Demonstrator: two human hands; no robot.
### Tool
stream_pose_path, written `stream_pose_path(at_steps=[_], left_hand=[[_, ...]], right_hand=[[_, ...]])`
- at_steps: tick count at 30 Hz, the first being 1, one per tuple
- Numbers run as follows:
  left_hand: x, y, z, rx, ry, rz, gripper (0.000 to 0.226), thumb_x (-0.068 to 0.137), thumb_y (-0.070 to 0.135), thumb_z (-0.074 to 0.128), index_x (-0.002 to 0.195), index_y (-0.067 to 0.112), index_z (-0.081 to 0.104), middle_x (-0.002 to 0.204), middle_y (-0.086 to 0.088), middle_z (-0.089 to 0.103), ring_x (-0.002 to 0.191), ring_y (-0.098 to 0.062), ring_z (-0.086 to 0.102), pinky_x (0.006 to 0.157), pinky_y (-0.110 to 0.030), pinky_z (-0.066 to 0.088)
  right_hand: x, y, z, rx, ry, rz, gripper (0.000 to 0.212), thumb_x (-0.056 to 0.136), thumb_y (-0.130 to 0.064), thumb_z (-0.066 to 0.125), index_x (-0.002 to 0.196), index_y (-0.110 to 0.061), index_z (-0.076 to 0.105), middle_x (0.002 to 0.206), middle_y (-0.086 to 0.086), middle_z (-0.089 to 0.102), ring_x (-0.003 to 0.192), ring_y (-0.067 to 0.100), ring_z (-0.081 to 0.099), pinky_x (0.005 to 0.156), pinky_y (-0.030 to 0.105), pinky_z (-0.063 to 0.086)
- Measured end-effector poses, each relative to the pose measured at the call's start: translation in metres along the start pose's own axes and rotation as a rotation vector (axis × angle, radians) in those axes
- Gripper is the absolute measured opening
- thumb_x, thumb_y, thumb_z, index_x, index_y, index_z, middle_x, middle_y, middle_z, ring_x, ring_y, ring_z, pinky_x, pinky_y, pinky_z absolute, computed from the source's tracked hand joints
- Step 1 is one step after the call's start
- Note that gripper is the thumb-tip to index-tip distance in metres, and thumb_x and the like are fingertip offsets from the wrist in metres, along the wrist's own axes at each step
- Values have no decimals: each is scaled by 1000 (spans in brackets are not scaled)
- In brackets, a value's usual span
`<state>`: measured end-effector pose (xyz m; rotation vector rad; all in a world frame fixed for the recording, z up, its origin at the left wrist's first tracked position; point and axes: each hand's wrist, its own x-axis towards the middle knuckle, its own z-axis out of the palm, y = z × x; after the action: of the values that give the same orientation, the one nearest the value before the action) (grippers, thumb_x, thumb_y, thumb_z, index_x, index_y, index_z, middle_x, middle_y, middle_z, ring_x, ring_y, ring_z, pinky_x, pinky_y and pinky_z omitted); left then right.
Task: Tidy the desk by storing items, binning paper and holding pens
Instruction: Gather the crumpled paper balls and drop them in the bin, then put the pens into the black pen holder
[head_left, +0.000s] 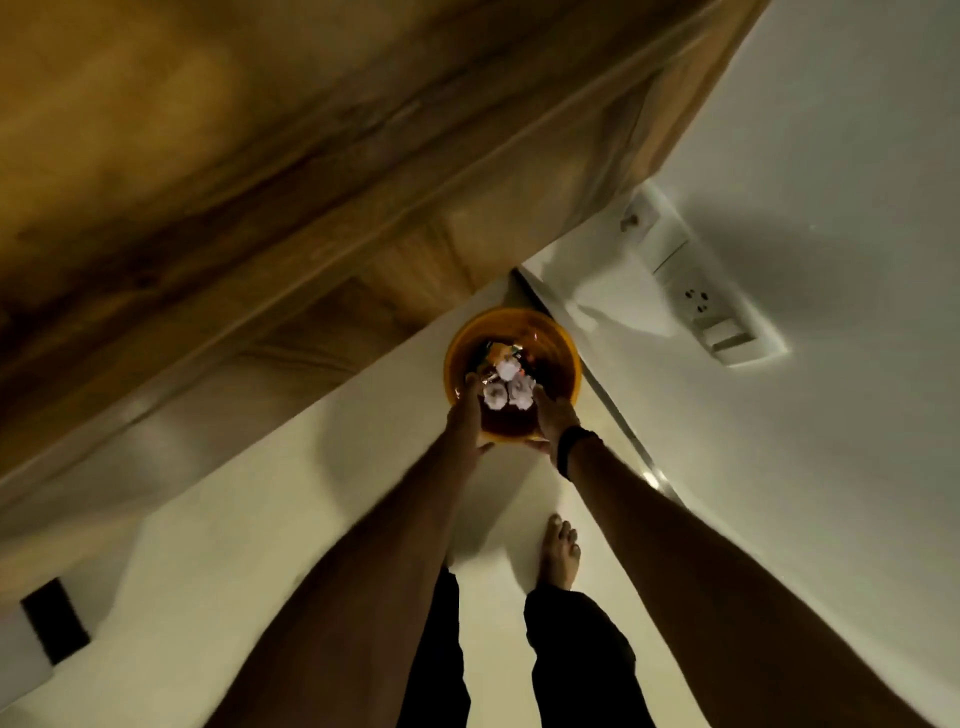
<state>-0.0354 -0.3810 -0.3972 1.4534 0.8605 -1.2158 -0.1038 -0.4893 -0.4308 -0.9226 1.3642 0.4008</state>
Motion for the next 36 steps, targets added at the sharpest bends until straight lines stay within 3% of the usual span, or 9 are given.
stream_pose_path(at_steps=[8,10,13,16,21,26,29,31,36], left_hand=[[-62,-8,-17,358,151,106,64,95,56,49,134,6,53,135,-18,54,120,-32,52,90,-38,48],[-103,-6,-23,686,172,233,59,95,55,48,119,3,62,122,-20,63,111,-32,59,90,-34,48],[-166,2,-32,926,148,398,53,94,55,50,119,10,62,124,-13,62,111,-25,59,87,-30,44],[-233,26,-37,1105,184,603,50,93,53,51,125,15,57,128,-9,54,117,-23,54,94,-34,47],[-342,73,-49,1192,315,1037,50,94,39,42,133,10,54,135,-10,56,127,-26,50,104,-33,39],[-388,88,-110,1144,539,1439,17,76,20,69,94,21,70,98,-3,71,88,-23,68,75,-29,55],[-400,103,-157,1062,728,1358,31,87,33,54,111,18,66,117,-8,64,101,-27,63,80,-34,53],[-397,114,-200,1067,816,1134,55,93,44,47,140,15,47,145,-11,47,128,-31,48,102,-43,43],[-365,94,-287,1089,852,900,91,85,79,14,156,24,8,164,-3,11,151,-29,8,119,-55,7]], right_hand=[[-60,-18,-12,-485,-81,-131,44,88,-47,59,122,-18,59,118,7,64,110,29,60,98,42,48],[-102,-36,-10,-649,-110,-241,24,95,-35,55,109,-18,63,104,5,63,100,26,59,85,32,46],[-162,-68,0,-916,-99,-441,56,91,-45,50,135,-10,52,132,11,55,127,30,49,103,38,40],[-237,-112,16,-1171,-137,-621,37,96,-37,48,123,-13,58,123,8,60,118,29,55,101,41,42],[-361,-165,50,-1226,-241,-937,24,97,-21,46,102,-9,66,108,12,67,98,26,60,81,33,43],[-432,-174,74,-1389,-155,-1196,36,96,-39,42,86,-12,64,97,15,68,90,33,63,65,30,33],[-451,-175,108,-1382,-117,-1276,32,94,-44,44,101,-18,62,106,10,66,97,34,62,67,34,41],[-459,-174,144,-1482,-167,-1235,49,95,-49,46,135,-22,48,137,9,52,120,32,52,89,40,47],[-438,-143,201,-1856,-214,-1078,83,94,-60,40,155,-22,-2,162,6,-16,148,32,-12,119,53,3]])
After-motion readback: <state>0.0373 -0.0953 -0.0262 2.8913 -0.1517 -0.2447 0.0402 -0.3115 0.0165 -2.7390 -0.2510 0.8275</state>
